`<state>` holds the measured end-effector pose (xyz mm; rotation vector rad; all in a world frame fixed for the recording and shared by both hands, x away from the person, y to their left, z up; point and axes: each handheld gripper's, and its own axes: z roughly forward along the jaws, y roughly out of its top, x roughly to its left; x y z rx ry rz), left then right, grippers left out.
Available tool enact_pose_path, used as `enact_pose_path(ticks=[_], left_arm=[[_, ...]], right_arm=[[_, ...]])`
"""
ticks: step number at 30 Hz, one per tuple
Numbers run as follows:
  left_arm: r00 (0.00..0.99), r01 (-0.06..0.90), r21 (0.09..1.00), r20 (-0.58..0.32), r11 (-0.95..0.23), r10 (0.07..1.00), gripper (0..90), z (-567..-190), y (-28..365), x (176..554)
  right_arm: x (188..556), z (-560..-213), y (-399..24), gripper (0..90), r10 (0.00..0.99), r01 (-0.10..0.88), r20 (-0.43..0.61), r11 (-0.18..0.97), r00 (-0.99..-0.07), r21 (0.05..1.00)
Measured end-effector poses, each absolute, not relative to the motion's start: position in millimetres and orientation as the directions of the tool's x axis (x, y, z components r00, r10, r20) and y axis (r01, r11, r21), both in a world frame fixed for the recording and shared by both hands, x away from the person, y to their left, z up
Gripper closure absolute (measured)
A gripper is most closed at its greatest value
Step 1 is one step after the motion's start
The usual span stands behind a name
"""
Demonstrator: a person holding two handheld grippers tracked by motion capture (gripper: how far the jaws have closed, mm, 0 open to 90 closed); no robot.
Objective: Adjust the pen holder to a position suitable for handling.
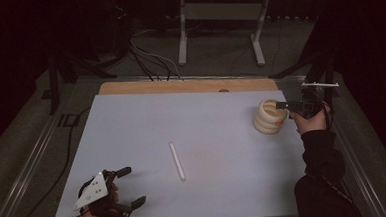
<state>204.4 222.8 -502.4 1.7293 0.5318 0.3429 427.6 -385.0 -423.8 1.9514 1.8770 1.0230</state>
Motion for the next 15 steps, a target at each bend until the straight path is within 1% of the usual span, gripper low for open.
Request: enact_pose_path(ticks=[1, 2, 3, 4, 6, 7, 11, 14, 15], left_arm=[[0.85, 0.164, 0.973, -0.057, -0.162, 0.523, 0.2, -502.4, 222.7, 204.4], [0.851, 0.165, 0.973, -0.057, -0.162, 0.523, 0.2, -502.4, 222.7, 204.3], [0.851, 0.165, 0.973, -0.057, -0.162, 0.523, 0.2, -502.4, 222.7, 204.3], [0.851, 0.164, 0.973, -0.056, -0.162, 0.523, 0.2, -502.3, 222.7, 204.3], [0.851, 0.161, 0.974, -0.054, -0.162, 0.523, 0.2, -501.9, 223.0, 204.4], [0.851, 0.159, 0.974, -0.051, -0.164, 0.523, 0.2, -501.6, 223.4, 204.3], [0.851, 0.16, 0.973, -0.051, -0.164, 0.523, 0.2, -501.9, 223.2, 204.3], [0.851, 0.16, 0.973, -0.052, -0.163, 0.523, 0.2, -501.9, 223.1, 204.4], [0.851, 0.16, 0.973, -0.052, -0.163, 0.523, 0.2, -501.9, 223.1, 204.4]], right_arm=[[427.6, -423.8, -385.0, 34.7, 0.948, 0.775, 0.311, -0.141, -0.074, 0.616], [429.6, -424.4, -385.8, 41.4, 0.95, 0.779, 0.306, -0.147, -0.06, 0.61], [429.6, -424.4, -385.8, 41.4, 0.95, 0.779, 0.306, -0.147, -0.06, 0.61], [431.7, -425.8, -386.2, 45.0, 0.953, 0.784, 0.3, -0.153, -0.043, 0.601], [432.8, -426.8, -386.5, 46.2, 0.953, 0.791, 0.3, -0.153, -0.04, 0.592], [435.3, -429.5, -386.2, 48.5, 0.955, 0.8, 0.295, -0.161, -0.021, 0.578], [437.6, -432.8, -386.4, 50.4, 0.956, 0.808, 0.293, -0.171, -0.002, 0.564], [439.6, -435.9, -387.0, 55.0, 0.957, 0.818, 0.289, -0.177, 0.014, 0.547], [439.6, -435.9, -387.0, 55.0, 0.957, 0.818, 0.289, -0.177, 0.014, 0.547]])
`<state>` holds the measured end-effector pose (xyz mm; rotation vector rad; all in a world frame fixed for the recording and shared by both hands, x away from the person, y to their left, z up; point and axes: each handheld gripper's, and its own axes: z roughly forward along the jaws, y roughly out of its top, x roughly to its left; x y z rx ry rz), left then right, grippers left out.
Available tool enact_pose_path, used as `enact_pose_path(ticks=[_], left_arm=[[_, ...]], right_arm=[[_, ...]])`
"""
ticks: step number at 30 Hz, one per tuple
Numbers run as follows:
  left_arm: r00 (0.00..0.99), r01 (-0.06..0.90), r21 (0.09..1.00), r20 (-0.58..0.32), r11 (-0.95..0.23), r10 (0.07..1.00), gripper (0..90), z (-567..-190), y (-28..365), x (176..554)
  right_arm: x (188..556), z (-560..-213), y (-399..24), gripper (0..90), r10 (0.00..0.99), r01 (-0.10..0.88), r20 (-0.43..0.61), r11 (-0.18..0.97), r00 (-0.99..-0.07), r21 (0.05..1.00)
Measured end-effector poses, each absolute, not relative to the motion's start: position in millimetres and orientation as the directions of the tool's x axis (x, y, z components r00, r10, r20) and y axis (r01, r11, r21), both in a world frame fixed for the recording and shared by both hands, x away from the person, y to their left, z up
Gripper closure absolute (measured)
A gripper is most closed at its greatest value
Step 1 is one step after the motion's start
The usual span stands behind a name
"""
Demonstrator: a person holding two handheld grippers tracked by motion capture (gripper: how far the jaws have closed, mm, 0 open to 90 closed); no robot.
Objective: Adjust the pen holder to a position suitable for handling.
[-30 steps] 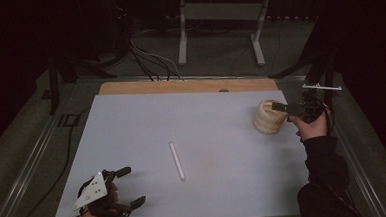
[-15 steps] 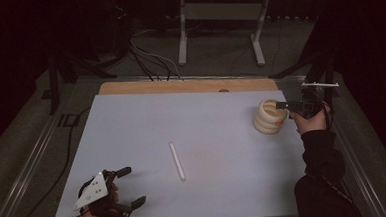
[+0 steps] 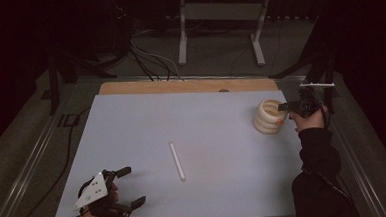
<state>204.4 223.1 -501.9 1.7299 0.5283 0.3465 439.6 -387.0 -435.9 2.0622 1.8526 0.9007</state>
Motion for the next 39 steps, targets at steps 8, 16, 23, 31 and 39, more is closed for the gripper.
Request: enact_pose_path(ticks=[8, 16, 23, 31, 39], left_arm=[[0.85, 0.163, 0.973, -0.055, -0.162, 0.524, 0.2, -502.1, 222.9, 204.4], [0.85, 0.162, 0.974, -0.055, -0.16, 0.525, 0.2, -502.0, 223.5, 204.4], [0.85, 0.162, 0.973, -0.054, -0.162, 0.524, 0.2, -502.0, 223.1, 204.5], [0.849, 0.162, 0.974, -0.054, -0.161, 0.525, 0.2, -501.9, 223.2, 204.6], [0.85, 0.161, 0.974, -0.054, -0.16, 0.524, 0.2, -501.5, 223.5, 204.3]], right_arm=[[446.4, -439.7, -383.4, 66.8, 0.971, 0.844, 0.234, -0.169, 0.053, 0.509], [448.8, -438.0, -379.3, 71.8, 0.975, 0.851, 0.209, -0.172, 0.075, 0.496], [447.7, -432.0, -370.2, 74.4, 0.984, 0.855, 0.173, -0.12, 0.036, 0.504], [446.3, -419.9, -351.8, 74.9, 0.986, 0.849, 0.162, -0.058, -0.033, 0.525], [443.2, -412.5, -325.5, 75.0, 0.982, 0.853, 0.149, 0.023, -0.118, 0.522]])
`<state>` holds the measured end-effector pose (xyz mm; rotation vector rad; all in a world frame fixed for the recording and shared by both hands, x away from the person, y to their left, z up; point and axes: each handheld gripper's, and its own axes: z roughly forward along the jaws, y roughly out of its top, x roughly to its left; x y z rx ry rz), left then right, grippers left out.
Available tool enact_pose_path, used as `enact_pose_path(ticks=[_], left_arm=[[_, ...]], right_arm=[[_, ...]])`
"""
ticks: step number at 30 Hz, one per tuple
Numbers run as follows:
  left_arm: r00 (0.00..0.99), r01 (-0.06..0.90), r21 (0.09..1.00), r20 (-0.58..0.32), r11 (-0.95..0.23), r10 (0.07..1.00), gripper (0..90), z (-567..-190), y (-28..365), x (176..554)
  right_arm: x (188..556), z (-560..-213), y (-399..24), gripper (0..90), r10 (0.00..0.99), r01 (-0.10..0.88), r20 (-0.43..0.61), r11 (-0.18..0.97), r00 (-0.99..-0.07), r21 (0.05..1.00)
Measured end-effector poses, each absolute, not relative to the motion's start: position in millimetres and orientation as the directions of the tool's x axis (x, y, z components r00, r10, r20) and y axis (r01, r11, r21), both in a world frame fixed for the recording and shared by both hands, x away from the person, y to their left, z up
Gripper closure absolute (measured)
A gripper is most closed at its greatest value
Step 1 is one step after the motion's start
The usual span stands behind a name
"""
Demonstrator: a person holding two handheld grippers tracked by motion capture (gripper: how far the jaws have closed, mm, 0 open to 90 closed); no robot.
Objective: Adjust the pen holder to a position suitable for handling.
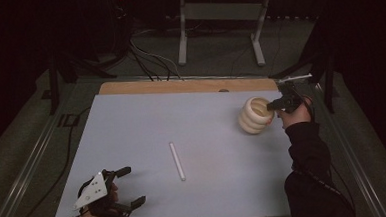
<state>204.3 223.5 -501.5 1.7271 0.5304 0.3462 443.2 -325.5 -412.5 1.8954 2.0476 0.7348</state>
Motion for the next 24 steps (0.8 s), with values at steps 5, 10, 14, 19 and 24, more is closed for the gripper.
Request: enact_pose_path(ticks=[5, 10, 14, 19, 24], left_arm=[[0.851, 0.16, 0.973, -0.052, -0.164, 0.522, 0.2, -501.6, 223.3, 204.3], [0.852, 0.161, 0.974, -0.054, -0.162, 0.521, 0.2, -501.8, 223.3, 204.2], [0.851, 0.159, 0.974, -0.051, -0.163, 0.523, 0.2, -501.7, 223.3, 204.0], [0.851, 0.159, 0.974, -0.052, -0.161, 0.522, 0.2, -501.5, 223.3, 203.7], [0.851, 0.159, 0.974, -0.054, -0.159, 0.522, 0.2, -501.7, 223.4, 203.7]], right_arm=[[440.8, -409.8, -308.0, 75.1, 0.977, 0.852, 0.144, 0.06, -0.157, 0.52], [440.9, -409.3, -292.8, 75.1, 0.972, 0.853, 0.138, 0.092, -0.188, 0.514], [441.8, -410.8, -274.1, 75.2, 0.966, 0.855, 0.125, 0.135, -0.227, 0.502], [441.7, -412.4, -252.9, 75.3, 0.955, 0.851, 0.11, 0.188, -0.274, 0.491], [441.4, -414.8, -232.5, 75.3, 0.943, 0.844, 0.086, 0.245, -0.322, 0.478]])
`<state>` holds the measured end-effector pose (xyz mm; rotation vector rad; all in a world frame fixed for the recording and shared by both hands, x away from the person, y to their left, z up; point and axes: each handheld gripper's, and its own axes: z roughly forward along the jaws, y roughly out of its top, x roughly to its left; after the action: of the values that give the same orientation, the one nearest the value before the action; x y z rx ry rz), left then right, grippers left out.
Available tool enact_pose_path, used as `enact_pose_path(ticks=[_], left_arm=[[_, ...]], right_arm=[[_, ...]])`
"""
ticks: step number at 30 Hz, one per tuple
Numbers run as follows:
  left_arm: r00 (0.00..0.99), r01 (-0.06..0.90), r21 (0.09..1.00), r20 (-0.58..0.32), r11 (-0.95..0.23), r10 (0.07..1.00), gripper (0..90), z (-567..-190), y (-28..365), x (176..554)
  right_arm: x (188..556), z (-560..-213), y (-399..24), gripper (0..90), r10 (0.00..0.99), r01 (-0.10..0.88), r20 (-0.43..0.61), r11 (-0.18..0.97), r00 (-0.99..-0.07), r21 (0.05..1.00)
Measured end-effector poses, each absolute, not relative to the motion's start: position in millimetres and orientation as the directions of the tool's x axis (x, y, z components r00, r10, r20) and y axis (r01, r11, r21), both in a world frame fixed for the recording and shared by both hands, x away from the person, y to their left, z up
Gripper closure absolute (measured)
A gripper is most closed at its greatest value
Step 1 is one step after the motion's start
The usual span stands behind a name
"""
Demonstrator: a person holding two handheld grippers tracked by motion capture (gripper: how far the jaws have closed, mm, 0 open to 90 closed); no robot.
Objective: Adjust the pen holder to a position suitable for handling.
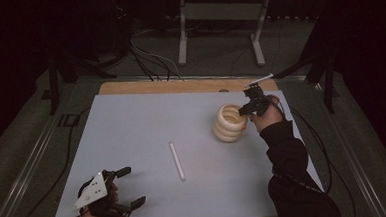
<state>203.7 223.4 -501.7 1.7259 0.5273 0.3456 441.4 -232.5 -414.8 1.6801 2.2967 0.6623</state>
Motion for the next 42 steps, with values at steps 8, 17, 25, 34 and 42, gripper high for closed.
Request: enact_pose_path(ticks=[8, 17, 25, 34, 42], left_arm=[[0.851, 0.158, 0.974, -0.052, -0.161, 0.522, 0.2, -501.5, 223.4, 203.2], [0.853, 0.156, 0.975, -0.05, -0.161, 0.52, 0.2, -501.4, 223.3, 203.2], [0.852, 0.154, 0.975, -0.048, -0.161, 0.521, 0.2, -501.3, 223.5, 203.0], [0.854, 0.151, 0.975, -0.046, -0.163, 0.518, 0.2, -501.2, 222.8, 202.8], [0.853, 0.154, 0.975, -0.049, -0.161, 0.519, 0.2, -501.3, 223.2, 203.0]], right_arm=[[439.8, -421.4, -201.3, 75.3, 0.921, 0.836, 0.084, 0.303, -0.38, 0.458], [438.0, -425.0, -180.4, 75.3, 0.903, 0.832, 0.084, 0.349, -0.422, 0.432], [437.6, -431.9, -164.2, 75.2, 0.893, 0.824, 0.056, 0.386, -0.447, 0.414], [435.2, -432.0, -159.3, 73.9, 0.892, 0.82, 0.059, 0.384, -0.448, 0.423], [434.2, -431.8, -161.1, 71.8, 0.89, 0.825, 0.099, 0.364, -0.444, 0.432]])
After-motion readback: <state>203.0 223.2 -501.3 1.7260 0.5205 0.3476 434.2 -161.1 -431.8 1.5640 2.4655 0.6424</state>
